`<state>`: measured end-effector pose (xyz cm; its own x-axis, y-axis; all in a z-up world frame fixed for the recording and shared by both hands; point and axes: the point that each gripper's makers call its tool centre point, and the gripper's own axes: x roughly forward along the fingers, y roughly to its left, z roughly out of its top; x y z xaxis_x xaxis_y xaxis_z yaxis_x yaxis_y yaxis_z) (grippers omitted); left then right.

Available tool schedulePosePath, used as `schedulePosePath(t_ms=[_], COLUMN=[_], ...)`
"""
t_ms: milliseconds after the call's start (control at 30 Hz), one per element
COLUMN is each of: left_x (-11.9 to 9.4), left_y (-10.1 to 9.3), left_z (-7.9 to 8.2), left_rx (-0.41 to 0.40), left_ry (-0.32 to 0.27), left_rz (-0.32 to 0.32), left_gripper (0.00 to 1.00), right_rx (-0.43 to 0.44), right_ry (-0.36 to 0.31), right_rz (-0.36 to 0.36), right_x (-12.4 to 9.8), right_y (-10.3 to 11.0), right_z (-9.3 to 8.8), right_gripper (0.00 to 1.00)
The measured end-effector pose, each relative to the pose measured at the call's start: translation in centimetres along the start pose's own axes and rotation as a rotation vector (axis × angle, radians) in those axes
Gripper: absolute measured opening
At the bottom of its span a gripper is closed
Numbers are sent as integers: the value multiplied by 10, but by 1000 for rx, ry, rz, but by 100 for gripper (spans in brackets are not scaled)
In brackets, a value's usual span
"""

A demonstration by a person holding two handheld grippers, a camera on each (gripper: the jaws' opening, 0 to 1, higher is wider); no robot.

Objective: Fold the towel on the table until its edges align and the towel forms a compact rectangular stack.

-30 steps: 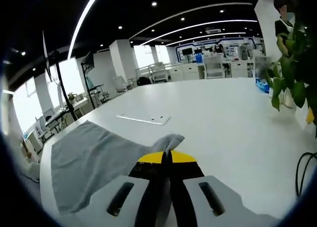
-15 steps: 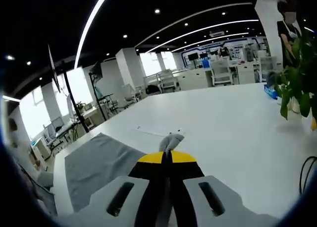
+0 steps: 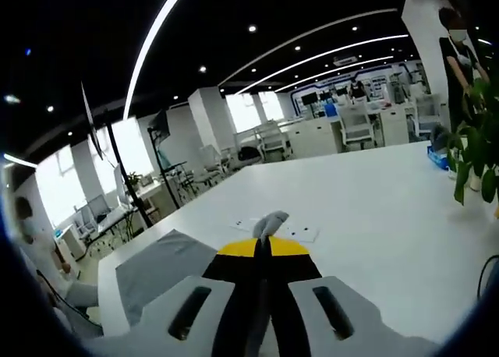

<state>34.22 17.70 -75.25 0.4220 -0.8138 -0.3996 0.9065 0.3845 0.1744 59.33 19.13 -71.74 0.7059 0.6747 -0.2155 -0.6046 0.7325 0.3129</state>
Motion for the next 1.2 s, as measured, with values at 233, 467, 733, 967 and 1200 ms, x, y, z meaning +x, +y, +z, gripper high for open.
schedulePosePath(t_ms=[233, 467, 733, 967, 1200], left_x=[-32, -68, -107, -145, -191], left_y=[18, 31, 46, 57, 78], left_z=[8, 26, 33, 29, 23], left_rx=[6, -33, -90, -86, -128], left_ry=[-32, -98, -156, -174, -203], left_rz=[62, 104, 161, 212, 313], left_gripper=[2, 2, 2, 2, 2], right_rx=[42, 60, 90, 75, 90], right_ry=[-23, -64, -98, -93, -90], right_rz=[14, 56, 87, 115, 135], right_x=[14, 29, 51, 69, 88], right_y=[22, 55, 90, 122, 151], right_z=[18, 42, 62, 70, 75], right_gripper=[0, 0, 0, 0, 0])
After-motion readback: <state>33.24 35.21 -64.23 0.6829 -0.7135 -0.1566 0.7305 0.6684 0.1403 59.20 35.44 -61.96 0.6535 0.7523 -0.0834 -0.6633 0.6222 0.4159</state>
